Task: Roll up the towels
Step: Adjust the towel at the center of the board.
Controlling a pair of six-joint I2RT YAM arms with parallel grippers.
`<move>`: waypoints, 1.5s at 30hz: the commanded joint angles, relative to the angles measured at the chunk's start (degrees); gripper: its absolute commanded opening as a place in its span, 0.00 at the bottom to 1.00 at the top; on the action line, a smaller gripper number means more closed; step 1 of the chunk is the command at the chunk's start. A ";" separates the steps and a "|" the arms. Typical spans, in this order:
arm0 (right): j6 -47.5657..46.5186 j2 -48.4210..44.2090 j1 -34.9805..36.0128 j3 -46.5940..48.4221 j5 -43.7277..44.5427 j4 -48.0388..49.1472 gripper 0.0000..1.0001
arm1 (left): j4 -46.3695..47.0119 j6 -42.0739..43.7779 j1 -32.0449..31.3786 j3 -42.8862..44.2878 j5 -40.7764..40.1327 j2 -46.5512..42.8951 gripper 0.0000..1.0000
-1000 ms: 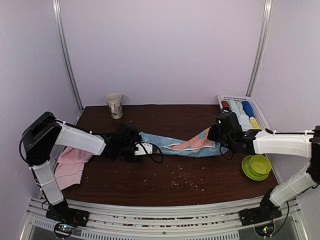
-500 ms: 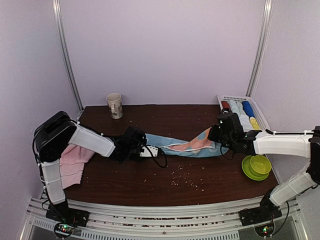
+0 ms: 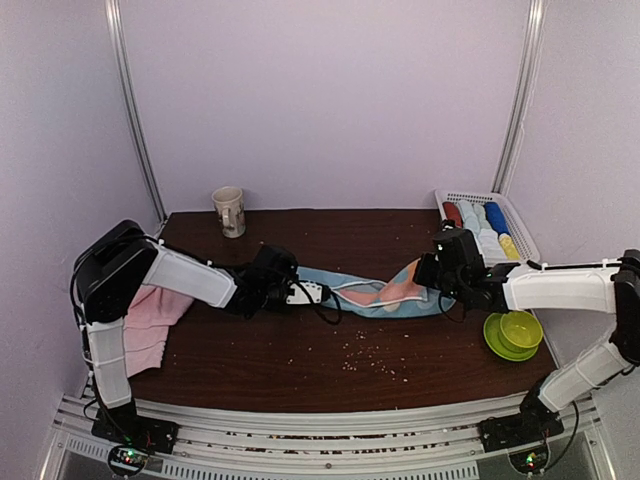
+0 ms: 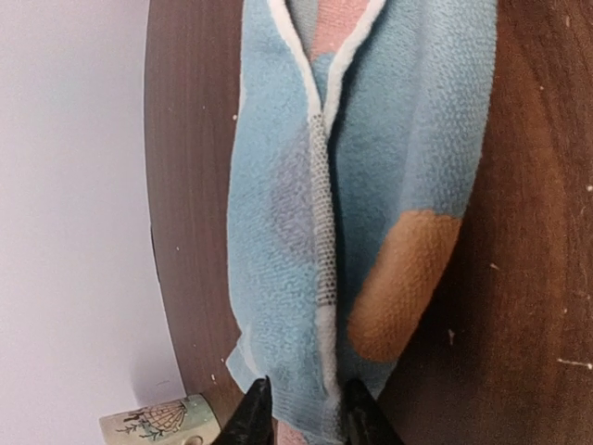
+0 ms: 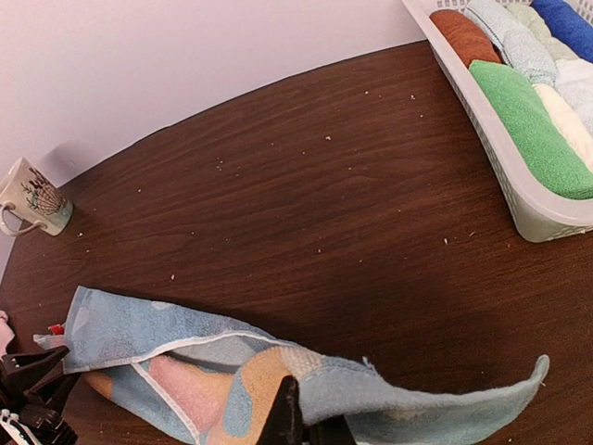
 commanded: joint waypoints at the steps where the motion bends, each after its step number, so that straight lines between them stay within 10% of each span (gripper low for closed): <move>1: 0.04 0.52 -0.45 -0.45 -0.23 1.03 0.00 | -0.46 -1.02 -0.17 1.44 -0.37 1.53 0.17; 6: -0.55 0.95 -0.46 -0.02 0.24 0.25 0.00 | -4.62 -3.47 -0.19 2.88 1.45 0.25 0.00; 45: -5.52 3.01 2.82 0.19 -8.03 -9.72 0.00 | -30.63 -20.40 1.79 -6.44 17.39 -19.61 0.05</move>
